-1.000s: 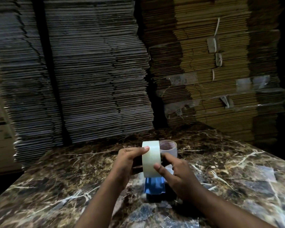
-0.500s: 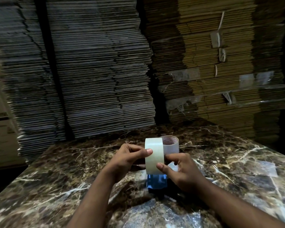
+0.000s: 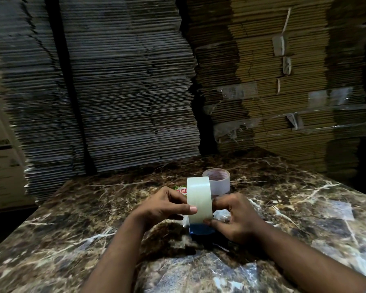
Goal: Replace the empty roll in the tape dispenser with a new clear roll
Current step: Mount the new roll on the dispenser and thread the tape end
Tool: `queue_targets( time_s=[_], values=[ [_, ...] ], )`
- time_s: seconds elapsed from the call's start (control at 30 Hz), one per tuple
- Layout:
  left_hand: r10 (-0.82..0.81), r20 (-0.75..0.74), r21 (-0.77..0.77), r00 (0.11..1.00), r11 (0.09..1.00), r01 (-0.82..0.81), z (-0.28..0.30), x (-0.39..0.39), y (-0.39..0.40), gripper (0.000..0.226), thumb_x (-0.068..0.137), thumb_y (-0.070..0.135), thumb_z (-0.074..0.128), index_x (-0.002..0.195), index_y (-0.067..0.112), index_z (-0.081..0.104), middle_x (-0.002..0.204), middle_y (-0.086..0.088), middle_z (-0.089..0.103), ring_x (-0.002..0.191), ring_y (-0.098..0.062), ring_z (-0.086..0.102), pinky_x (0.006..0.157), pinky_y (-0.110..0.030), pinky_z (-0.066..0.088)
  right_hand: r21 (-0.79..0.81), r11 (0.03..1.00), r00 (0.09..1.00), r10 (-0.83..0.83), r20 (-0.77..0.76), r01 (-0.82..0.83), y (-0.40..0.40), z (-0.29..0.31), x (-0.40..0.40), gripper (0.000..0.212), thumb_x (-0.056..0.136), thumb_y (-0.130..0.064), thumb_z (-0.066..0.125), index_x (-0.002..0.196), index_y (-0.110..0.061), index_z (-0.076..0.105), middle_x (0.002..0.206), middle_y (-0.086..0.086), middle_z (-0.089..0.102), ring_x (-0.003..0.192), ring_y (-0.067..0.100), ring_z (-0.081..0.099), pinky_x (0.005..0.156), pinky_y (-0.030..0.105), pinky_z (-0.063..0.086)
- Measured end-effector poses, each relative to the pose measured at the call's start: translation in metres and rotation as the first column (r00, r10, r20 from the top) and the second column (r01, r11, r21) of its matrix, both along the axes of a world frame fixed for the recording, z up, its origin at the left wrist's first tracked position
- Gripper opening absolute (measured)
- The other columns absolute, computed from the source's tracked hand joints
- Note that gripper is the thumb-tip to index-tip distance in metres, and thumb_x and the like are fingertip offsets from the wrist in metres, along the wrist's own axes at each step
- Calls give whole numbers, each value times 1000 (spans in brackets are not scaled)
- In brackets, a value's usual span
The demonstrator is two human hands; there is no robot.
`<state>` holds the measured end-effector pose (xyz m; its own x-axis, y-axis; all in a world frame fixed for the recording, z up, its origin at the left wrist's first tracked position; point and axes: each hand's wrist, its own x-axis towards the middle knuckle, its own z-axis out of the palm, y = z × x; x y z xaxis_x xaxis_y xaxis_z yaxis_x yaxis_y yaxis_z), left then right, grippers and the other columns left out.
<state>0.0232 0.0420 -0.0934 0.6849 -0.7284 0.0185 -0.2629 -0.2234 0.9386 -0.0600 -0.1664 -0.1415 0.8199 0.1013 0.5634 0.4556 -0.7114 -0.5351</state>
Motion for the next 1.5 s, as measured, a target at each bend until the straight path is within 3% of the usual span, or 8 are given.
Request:
queue_targets(
  time_s=[0.2, 0.53, 0.73, 0.83, 0.97, 1.13, 1.33, 1.5],
  values=[
    [-107, 43, 50, 993, 993, 105, -3, -2, 0, 14, 71, -5, 78, 67, 9, 77, 62, 5, 73, 56, -2, 62, 54, -14, 47, -55, 998, 997, 0, -83, -4, -5, -6, 10, 29, 63, -25, 73, 90, -18, 81, 95, -8, 78, 92, 5, 72, 76, 37, 59],
    [-119, 40, 51, 992, 992, 117, -5, 1, 3, 10, 68, -3, 81, 72, 5, 76, 66, 5, 73, 61, -6, 63, 57, -17, 48, 37, 995, 993, 94, -72, -91, -6, 0, 1, 38, 67, -34, 79, 100, -16, 79, 105, -11, 75, 99, -2, 68, 82, 28, 59],
    [6, -157, -10, 988, 1000, -7, -3, 2, 3, 69, 58, 65, 73, 95, 6, 73, 93, -7, 75, 90, -21, 67, 83, -37, 48, 50, 992, 993, 117, 36, -118, -5, -1, -1, 28, 74, -30, 73, 95, -12, 79, 99, -8, 78, 95, 4, 71, 77, 36, 59],
    [152, -212, 4, 965, 988, -155, 2, -3, -5, 66, 76, 71, 51, 95, 12, 76, 101, -9, 76, 104, -27, 66, 99, -45, 44, -25, 996, 994, 85, 67, -84, -3, -1, 0, 25, 76, -36, 74, 87, -14, 78, 92, -8, 77, 87, 6, 71, 69, 37, 57],
    [262, -261, -35, 929, 959, -280, 7, -9, -20, 51, 80, 60, 53, 70, 16, 77, 71, -1, 75, 74, -19, 66, 74, -32, 48, -258, 966, 969, 40, 246, 26, 6, -2, 0, 29, 83, -49, 69, 77, -21, 73, 78, -8, 73, 70, 10, 65, 63, 36, 53],
    [299, -420, -150, 857, 909, -390, 7, -9, -32, 40, 71, 33, 64, 92, -1, 71, 67, -15, 69, 57, -26, 62, 54, -26, 45, -406, 903, 911, 41, 410, 142, 19, -4, 3, 46, 90, -62, 55, 67, -23, 66, 66, -8, 65, 58, 11, 57, 53, 25, 42],
    [319, -512, -277, 797, 818, -505, 2, -9, -37, 26, 83, 16, 48, 71, -3, 63, 58, -19, 57, 41, -27, 53, 43, -20, 42, 8, 991, 914, -123, 386, 130, 17, 9, -11, 41, 93, -55, 52, 73, -22, 67, 64, -11, 60, 58, 6, 53, 51, 32, 46],
    [320, -535, -301, 782, 792, -531, -1, -12, -33, 42, 56, 24, 59, 86, -5, 62, 58, -20, 61, 47, -30, 58, 53, -27, 45, 453, 810, 859, -485, 162, 372, 0, 20, -4, 22, 95, -31, 58, 75, -28, 65, 58, -7, 63, 53, 6, 58, 46, 32, 48]
  ],
)
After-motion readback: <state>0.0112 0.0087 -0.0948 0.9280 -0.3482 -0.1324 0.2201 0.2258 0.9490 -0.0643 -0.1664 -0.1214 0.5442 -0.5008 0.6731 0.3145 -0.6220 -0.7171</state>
